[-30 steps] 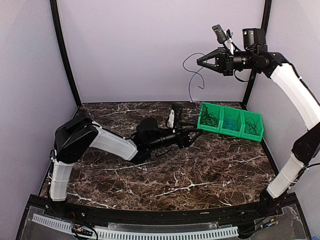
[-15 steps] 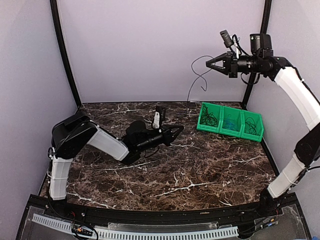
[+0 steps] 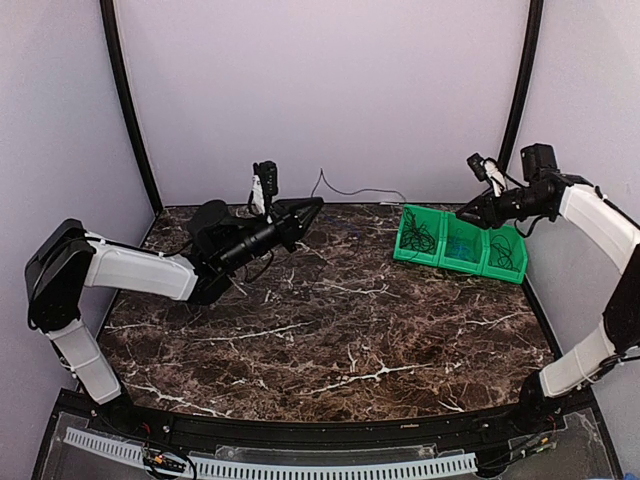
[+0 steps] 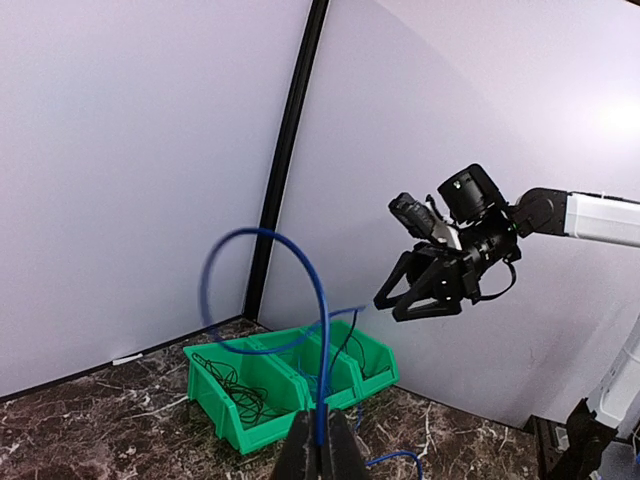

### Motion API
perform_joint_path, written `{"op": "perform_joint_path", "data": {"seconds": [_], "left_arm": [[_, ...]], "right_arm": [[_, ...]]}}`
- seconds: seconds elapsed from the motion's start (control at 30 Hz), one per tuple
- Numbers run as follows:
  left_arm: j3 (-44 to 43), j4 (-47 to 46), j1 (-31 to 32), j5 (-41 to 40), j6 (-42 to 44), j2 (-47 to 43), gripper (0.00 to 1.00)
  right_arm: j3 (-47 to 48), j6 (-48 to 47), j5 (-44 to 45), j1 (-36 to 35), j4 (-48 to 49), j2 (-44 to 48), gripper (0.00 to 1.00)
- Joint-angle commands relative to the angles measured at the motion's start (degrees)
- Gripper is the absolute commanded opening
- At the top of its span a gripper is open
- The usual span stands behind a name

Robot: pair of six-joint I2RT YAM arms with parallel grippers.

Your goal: Untangle the cables

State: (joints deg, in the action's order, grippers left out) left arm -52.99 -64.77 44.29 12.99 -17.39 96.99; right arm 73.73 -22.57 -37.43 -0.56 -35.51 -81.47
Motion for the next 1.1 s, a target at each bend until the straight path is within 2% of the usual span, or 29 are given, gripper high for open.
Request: {"op": "perform_joint_path", "data": {"seconds": [0.0, 0.1, 0.4, 0.57, 0.7, 0.87, 1.07], "left_arm": [[-5.32, 12.05, 0.2, 4.77, 7.38, 0.4, 0.0], [-8.83, 16.34, 0.26, 7.9, 9.01, 1.69, 0.0], [-12.11, 22.16, 0.33, 15.92, 10.19, 2.94, 0.0], [-13.7, 25.98, 0.36, 22.65, 10.69, 3.05, 0.0], [-16.26, 31.3, 0.59, 27.29, 12.52, 3.51, 0.0], [-17.15, 32.76, 0.94, 31.65, 12.82, 4.12, 0.0], [-18.46, 34.53, 1.06, 35.94, 12.68, 5.03, 0.0]], "right_arm": [[0.71, -14.87, -9.69, -3.51, -11.01, 4.47, 0.53], [2.28, -16.82, -10.23, -8.71, -11.96, 5.2, 0.59], [14.78, -11.74, -9.84, -21.86, -6.27, -4.8, 0.6], [20.03, -17.71, -2.57, -27.89, -7.35, -8.58, 0.6], [22.63, -21.7, 1.38, -29.9, -8.55, -9.62, 0.61], [24.22, -26.08, 5.51, -32.74, -10.99, -10.82, 0.62], [24.36, -27.62, 6.06, -35.08, -11.46, -11.8, 0.6]]}}
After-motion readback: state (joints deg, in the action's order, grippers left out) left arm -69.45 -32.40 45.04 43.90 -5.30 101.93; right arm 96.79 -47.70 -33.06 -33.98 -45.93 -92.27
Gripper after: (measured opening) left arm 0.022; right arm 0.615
